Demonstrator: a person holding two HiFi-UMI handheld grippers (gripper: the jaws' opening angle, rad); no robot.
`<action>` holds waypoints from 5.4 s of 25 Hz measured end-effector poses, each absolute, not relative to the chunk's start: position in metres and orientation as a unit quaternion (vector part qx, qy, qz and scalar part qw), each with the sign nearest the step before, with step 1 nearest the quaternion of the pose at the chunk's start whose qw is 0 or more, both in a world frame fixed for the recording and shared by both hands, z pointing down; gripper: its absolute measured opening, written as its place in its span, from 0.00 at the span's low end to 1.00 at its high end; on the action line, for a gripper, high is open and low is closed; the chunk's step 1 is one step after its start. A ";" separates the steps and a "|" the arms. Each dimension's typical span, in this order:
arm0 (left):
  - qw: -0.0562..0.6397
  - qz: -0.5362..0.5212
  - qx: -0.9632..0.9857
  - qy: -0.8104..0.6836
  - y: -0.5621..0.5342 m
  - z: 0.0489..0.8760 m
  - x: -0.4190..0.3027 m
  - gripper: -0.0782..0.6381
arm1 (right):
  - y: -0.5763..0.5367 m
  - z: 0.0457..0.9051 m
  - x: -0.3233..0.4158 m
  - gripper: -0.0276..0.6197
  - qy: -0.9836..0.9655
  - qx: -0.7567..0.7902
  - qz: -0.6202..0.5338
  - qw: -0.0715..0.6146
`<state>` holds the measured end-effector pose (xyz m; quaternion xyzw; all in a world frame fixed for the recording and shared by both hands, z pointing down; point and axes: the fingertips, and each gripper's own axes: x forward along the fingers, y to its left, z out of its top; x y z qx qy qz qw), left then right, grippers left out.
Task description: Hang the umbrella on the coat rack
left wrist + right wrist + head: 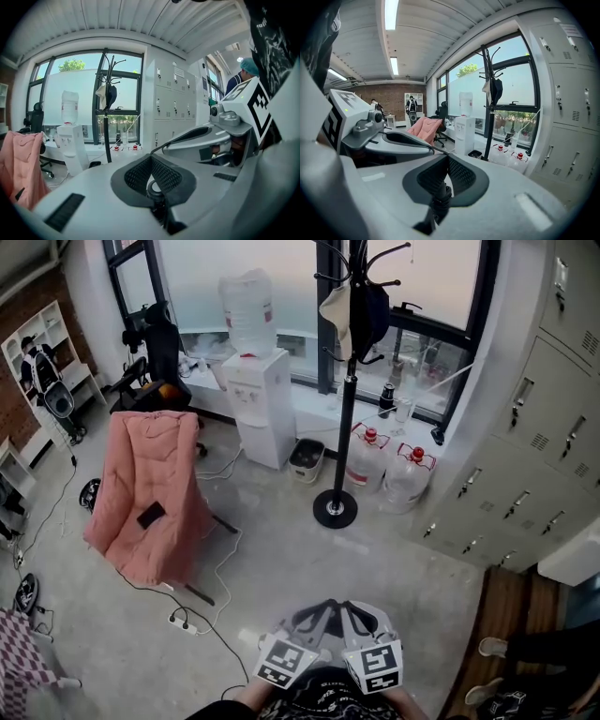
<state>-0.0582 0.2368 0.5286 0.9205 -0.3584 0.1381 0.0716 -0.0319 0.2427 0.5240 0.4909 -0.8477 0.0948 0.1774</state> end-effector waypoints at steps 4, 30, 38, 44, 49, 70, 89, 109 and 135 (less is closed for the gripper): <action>0.071 0.138 0.919 -0.363 0.226 0.529 -0.044 0.12 | 0.232 0.525 -0.020 0.05 -0.851 0.485 0.091 0.179; 0.079 0.137 0.927 -0.340 0.174 0.537 -0.019 0.12 | 0.182 0.535 0.000 0.05 -0.838 0.504 0.120 0.172; 0.084 0.146 0.930 -0.328 0.122 0.537 -0.018 0.12 | 0.134 0.536 -0.001 0.05 -0.833 0.510 0.125 0.176; 0.078 0.148 0.937 -0.306 0.083 0.531 -0.021 0.12 | 0.094 0.531 -0.003 0.05 -0.826 0.520 0.137 0.168; 0.077 0.143 0.941 -0.298 0.049 0.525 -0.021 0.12 | 0.063 0.526 -0.005 0.05 -0.822 0.526 0.139 0.170; 0.061 0.137 0.962 -0.229 -0.061 0.522 -0.032 0.12 | -0.052 0.519 -0.025 0.05 -0.793 0.571 0.117 0.181; 0.051 0.147 0.962 -0.226 -0.103 0.529 -0.029 0.12 | -0.095 0.524 -0.019 0.05 -0.790 0.573 0.131 0.173; 0.031 0.109 0.949 -0.296 -0.189 0.503 0.004 0.12 | -0.180 0.500 0.028 0.05 -0.807 0.563 0.079 0.161; -0.043 0.068 0.924 -0.375 -0.288 0.428 0.034 0.12 | -0.282 0.430 0.058 0.05 -0.855 0.501 -0.027 0.136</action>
